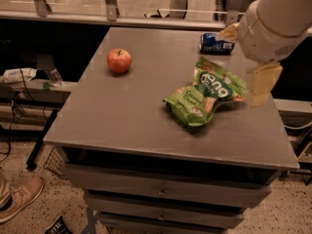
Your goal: Move green rice chip bag near apple
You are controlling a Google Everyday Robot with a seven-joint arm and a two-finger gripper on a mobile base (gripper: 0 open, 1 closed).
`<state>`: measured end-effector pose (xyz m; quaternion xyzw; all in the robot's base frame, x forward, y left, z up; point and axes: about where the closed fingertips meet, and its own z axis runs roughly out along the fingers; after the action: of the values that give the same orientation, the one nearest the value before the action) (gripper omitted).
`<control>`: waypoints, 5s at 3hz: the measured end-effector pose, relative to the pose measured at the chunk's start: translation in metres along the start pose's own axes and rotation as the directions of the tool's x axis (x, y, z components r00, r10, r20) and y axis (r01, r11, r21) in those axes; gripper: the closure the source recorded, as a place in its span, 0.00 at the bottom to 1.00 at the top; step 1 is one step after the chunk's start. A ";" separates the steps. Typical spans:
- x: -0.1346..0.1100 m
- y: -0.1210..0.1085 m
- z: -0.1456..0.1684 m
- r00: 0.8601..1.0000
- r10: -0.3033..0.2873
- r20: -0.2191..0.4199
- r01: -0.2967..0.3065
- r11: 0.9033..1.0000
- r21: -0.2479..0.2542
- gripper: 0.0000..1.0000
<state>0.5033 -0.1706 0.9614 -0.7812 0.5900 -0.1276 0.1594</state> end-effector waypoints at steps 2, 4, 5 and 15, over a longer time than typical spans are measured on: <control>0.004 -0.016 0.072 0.990 -0.141 0.028 0.142 0.987 -0.071 0.00; 0.009 -0.015 0.108 0.984 -0.163 0.069 0.171 0.977 -0.129 0.21; 0.007 -0.014 0.118 0.981 -0.170 0.093 0.183 0.972 -0.150 0.45; -0.081 -0.179 0.141 0.837 -0.494 0.235 0.480 0.869 0.117 1.00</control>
Offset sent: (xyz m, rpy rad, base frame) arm 0.0657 0.0089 -0.0900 -0.0728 0.1043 0.1955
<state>0.6934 -0.0336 0.9030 -0.9107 0.3423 -0.0771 0.2178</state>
